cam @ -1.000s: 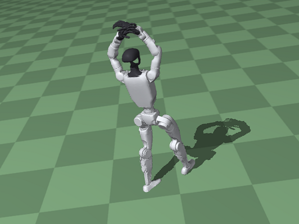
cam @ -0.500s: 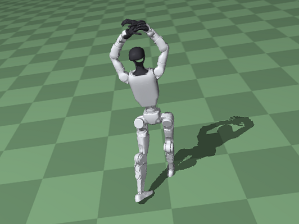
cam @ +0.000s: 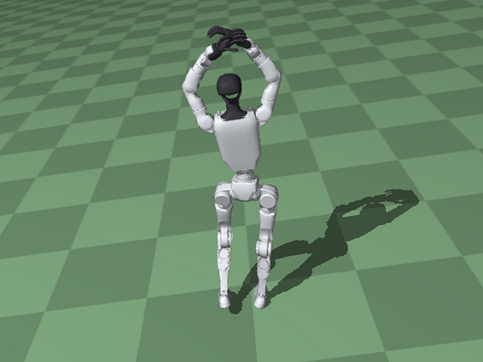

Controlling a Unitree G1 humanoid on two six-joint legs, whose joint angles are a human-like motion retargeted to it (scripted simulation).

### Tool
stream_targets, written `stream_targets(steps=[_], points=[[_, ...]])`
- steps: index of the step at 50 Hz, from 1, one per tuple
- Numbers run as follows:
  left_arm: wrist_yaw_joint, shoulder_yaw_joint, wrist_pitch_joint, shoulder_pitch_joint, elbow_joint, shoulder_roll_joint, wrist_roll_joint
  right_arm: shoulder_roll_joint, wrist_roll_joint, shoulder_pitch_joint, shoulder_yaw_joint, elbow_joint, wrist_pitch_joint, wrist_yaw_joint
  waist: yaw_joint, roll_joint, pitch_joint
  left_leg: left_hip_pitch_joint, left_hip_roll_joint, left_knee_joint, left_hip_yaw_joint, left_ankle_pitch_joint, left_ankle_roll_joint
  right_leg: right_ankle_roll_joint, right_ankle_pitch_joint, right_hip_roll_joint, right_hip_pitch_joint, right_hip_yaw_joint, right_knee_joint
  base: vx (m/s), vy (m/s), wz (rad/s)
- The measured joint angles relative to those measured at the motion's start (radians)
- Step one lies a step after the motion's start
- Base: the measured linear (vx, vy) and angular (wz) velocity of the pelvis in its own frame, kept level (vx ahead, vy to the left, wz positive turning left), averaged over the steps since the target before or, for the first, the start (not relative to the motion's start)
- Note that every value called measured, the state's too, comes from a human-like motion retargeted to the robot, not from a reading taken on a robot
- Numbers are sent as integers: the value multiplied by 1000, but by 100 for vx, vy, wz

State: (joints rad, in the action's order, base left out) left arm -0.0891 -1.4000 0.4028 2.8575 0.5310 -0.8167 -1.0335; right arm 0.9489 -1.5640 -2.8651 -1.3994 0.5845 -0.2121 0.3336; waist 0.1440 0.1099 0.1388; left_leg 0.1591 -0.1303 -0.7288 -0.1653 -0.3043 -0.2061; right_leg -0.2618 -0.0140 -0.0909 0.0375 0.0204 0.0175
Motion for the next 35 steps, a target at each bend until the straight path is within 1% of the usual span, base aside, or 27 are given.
stream_targets(steps=[3,5,8,10,13,17,22,30,32,35], points=[[9,0,21,-2,-14,0,-27,-3,34,-6,-1,-6,-20,-10,23,10,8,31,4,248,-66,61,10,0,26,13,-1,-1,15,26,-3,2],[9,0,25,-6,-21,-4,-31,-3,55,-5,-1,-10,-32,-15,43,11,7,23,15,454,-109,152,7,0,42,18,9,0,21,26,2,-8],[-7,0,27,-6,-24,-8,-16,-2,69,-1,-1,-13,-50,-18,79,-11,-7,11,13,707,-150,312,-26,0,61,3,46,14,21,26,8,-28],[-22,0,27,-5,-22,-11,0,-3,74,2,-1,-13,-59,-18,103,-31,-21,20,14,816,-159,410,-54,0,70,-5,77,28,20,25,19,-34],[-40,0,29,-4,-15,-16,21,-8,81,7,-1,-9,-67,-17,118,-50,-39,107,44,816,-146,463,-56,0,84,12,112,35,22,23,30,-10],[-50,0,31,-7,-9,-23,32,-15,93,10,-1,-6,-74,-19,113,-56,-37,198,71,816,-155,481,-56,0,104,32,133,33,32,28,18,4],[-44,0,23,-9,-2,-20,31,-24,87,17,-1,-9,-76,-31,127,-53,-19,227,59,816,-234,474,-56,0,121,39,150,58,49,34,6,-29],[-47,0,24,9,-2,-22,38,-24,78,15,-1,-8,-81,-29,130,-62,28,130,58,816,-261,444,-56,0,131,29,191,120,85,45,10,-33],[-51,0,27,9,-5,-24,37,-24,86,13,-1,-10,-79,-26,121,-63,40,102,67,816,-255,436,-56,0,116,23,202,134,105,53,11,-12],[-60,0,30,-2,-12,-32,23,-26,109,14,-1,-15,-70,-23,106,-55,57,59,78,816,-241,408,-56,0,58,18,220,149,144,59,9,-1]])
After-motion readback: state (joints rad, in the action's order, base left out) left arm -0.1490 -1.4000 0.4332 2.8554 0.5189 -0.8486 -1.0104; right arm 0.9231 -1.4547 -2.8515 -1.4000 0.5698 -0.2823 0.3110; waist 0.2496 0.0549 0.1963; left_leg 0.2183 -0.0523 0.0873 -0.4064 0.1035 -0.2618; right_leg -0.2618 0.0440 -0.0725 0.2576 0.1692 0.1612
